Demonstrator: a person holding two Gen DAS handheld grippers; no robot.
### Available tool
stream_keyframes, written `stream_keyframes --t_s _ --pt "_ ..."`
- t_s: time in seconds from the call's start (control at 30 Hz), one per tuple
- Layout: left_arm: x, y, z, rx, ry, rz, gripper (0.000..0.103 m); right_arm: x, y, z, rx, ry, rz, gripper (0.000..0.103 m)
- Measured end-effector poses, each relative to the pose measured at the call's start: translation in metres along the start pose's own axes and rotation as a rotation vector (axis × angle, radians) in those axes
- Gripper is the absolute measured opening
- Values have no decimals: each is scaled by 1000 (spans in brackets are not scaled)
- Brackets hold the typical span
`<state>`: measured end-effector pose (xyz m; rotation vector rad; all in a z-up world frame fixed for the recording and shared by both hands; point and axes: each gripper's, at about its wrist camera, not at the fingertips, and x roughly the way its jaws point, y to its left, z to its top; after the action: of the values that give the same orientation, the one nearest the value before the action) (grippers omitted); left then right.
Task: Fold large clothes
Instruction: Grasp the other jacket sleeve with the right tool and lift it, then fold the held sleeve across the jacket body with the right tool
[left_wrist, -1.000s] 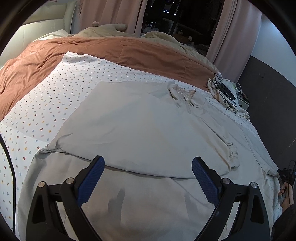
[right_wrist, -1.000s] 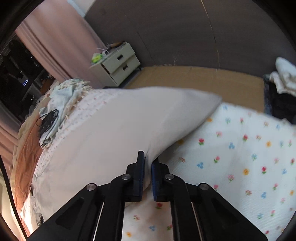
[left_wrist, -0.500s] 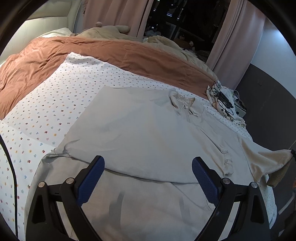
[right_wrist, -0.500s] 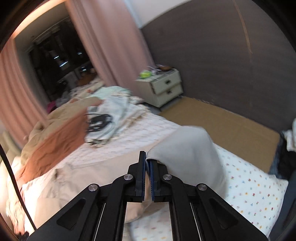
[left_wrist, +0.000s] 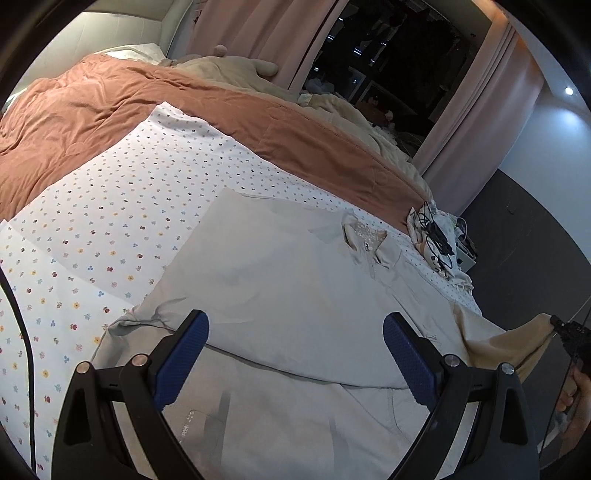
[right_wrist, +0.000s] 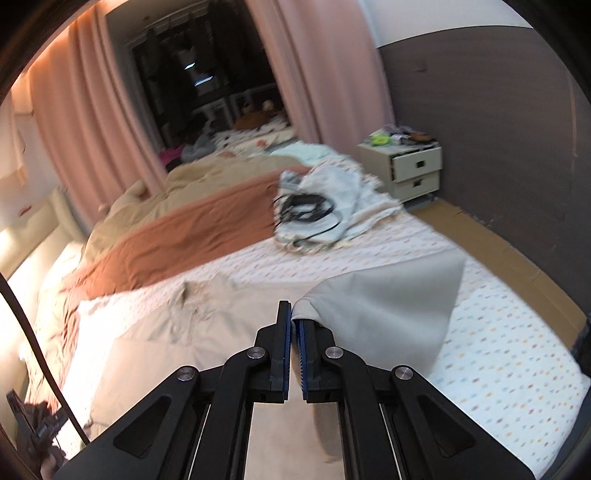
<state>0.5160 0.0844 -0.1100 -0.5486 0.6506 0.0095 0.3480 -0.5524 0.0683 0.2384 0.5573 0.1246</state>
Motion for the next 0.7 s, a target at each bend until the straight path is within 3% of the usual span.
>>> stream_keyframes --t_s 0.2,0.53,0.6,0.63,0.67,0.7 --pt "-6 13 6 -59 -8 -37 97 46 38 2 -61 88 42 0" --pt "-8 23 10 -91 -1 -58 97 152 86 -52 -20 364 44 2" --pt "-8 25 11 -96 1 -54 97 165 91 -63 -3 398 57 8" --pt "-8 27 11 -101 1 -51 97 170 89 -69 14 424 82 28" --pt "-8 28 11 -107 2 -51 97 175 90 -72 25 441 95 73" --pt "-8 29 11 -115 3 -53 97 178 87 -73 32 454 107 94"
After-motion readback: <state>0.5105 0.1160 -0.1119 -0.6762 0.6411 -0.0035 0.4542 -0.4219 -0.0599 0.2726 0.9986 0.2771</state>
